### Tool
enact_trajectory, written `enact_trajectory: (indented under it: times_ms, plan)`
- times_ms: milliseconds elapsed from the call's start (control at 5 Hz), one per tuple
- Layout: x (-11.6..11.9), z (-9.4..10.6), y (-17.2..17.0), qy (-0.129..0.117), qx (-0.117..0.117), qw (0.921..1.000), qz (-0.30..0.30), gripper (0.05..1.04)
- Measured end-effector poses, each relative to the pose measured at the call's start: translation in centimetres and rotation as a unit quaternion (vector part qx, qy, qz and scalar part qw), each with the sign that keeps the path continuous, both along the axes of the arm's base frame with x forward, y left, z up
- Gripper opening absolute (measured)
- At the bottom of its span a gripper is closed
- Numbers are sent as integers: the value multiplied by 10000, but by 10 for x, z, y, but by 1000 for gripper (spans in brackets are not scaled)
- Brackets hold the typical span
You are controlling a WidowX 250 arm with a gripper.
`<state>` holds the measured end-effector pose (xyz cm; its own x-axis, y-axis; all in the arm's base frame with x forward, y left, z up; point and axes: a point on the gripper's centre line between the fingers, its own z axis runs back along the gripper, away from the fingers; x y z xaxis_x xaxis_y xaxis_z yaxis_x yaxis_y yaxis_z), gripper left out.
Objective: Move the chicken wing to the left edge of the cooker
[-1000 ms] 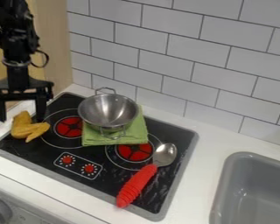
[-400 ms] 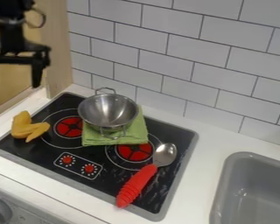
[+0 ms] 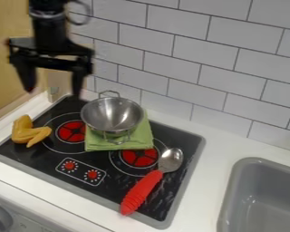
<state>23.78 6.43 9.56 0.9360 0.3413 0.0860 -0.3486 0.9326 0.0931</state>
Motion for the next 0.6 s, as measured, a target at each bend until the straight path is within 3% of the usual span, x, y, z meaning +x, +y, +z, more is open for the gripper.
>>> enact_trajectory:
  times_ms: [200,400,600]
  plan:
    - [-3,19,-48,-132,37,9982,-584,1000]
    - [-10,26,-60,92,-93,9981,-602,1000]
    - [1,41,-76,-77,-347,9957,-850,1000]
